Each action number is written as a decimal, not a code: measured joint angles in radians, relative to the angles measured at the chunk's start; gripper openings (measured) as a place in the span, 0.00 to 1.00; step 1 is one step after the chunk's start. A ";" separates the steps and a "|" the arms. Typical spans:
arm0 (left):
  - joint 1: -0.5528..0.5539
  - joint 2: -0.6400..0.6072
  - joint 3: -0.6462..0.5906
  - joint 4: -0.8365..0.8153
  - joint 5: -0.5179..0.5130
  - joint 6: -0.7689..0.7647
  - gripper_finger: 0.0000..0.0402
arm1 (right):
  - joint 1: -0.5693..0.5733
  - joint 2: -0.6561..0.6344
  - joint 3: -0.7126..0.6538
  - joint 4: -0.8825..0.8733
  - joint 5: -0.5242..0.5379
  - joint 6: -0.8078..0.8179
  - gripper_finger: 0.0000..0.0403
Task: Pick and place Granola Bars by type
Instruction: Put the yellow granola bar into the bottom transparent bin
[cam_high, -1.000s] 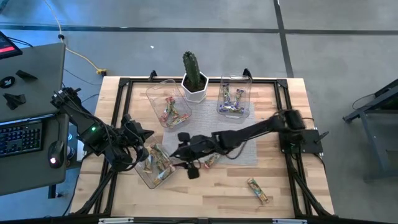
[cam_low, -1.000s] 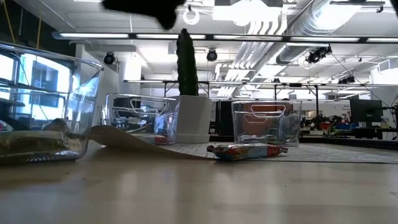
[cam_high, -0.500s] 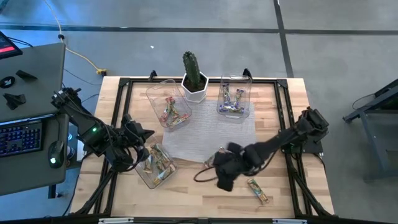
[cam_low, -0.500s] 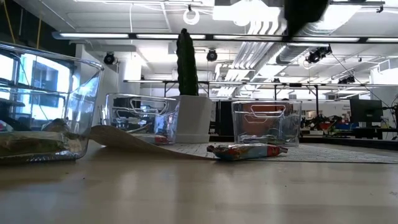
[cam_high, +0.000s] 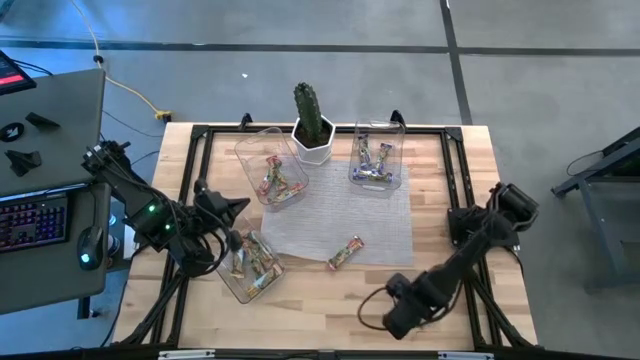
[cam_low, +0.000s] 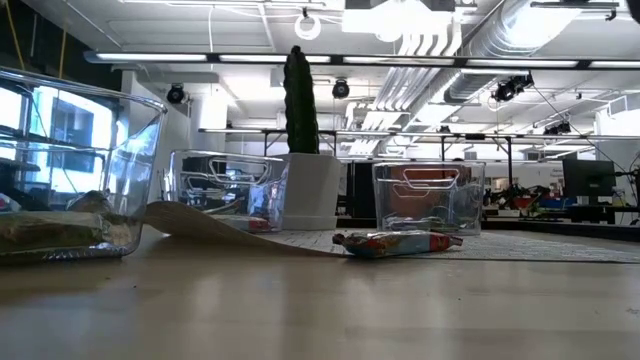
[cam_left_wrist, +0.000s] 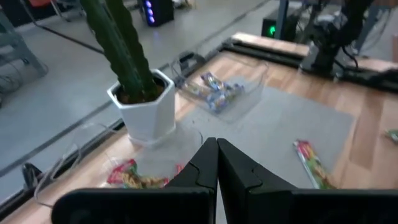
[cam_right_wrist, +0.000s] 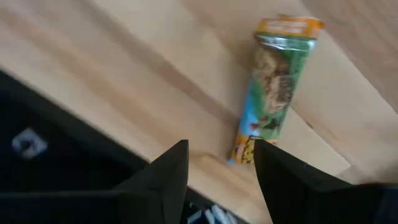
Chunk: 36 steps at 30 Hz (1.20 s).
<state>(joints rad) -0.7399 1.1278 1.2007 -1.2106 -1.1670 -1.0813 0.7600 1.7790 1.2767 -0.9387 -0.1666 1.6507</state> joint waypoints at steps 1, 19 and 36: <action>0.000 0.000 0.000 0.004 -0.014 0.000 0.00 | 0.012 0.000 -0.015 0.015 0.008 0.032 0.41; 0.000 0.000 0.000 0.059 -0.047 0.000 0.00 | 0.068 -0.005 -0.282 0.291 0.049 0.096 0.41; 0.000 0.000 0.000 0.058 -0.021 0.003 0.00 | 0.031 -0.002 -0.300 0.326 0.082 -0.020 0.23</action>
<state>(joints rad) -0.7395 1.1278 1.2007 -1.1530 -1.1877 -1.0782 0.7905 1.7772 0.9765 -0.6126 -0.0844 1.6303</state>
